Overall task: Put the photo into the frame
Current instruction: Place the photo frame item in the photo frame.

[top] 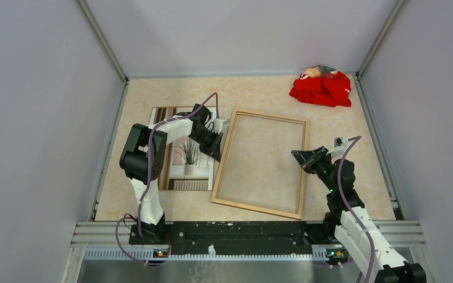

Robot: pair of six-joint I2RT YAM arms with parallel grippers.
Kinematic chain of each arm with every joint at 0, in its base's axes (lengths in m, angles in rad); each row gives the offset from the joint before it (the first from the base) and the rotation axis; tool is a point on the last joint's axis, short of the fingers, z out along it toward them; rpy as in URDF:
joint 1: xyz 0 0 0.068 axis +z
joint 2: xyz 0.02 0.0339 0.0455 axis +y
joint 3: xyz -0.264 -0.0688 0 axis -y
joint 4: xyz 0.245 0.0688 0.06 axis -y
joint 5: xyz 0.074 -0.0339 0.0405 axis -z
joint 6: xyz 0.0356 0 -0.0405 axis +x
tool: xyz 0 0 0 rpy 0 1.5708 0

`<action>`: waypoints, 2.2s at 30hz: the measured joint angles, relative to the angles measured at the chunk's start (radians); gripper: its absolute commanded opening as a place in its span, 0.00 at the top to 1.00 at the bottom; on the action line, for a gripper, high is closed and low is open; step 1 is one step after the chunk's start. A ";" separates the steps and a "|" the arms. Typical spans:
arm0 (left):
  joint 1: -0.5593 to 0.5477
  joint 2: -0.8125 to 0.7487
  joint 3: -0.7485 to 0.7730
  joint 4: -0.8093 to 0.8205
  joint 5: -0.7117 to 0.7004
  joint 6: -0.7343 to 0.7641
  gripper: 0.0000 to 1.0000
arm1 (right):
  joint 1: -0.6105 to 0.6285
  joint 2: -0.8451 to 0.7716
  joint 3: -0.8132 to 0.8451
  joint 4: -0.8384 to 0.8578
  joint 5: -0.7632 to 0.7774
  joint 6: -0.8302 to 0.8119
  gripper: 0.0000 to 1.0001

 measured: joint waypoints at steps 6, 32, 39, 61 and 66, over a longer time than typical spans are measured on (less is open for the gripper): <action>0.000 0.001 0.002 -0.002 0.000 0.000 1.00 | 0.000 0.045 -0.039 0.059 0.020 0.019 1.00; 0.000 0.002 0.003 -0.004 0.000 0.003 1.00 | 0.000 0.033 -0.050 0.138 0.011 0.034 1.00; 0.000 0.008 0.006 -0.005 0.013 0.003 1.00 | 0.000 0.064 -0.051 0.166 0.029 0.040 1.00; 0.001 0.014 0.009 -0.005 0.024 0.003 1.00 | 0.003 0.156 -0.111 0.346 0.055 0.113 1.00; 0.001 0.016 0.010 -0.005 0.026 0.003 1.00 | 0.014 0.154 -0.112 0.386 0.058 0.173 1.00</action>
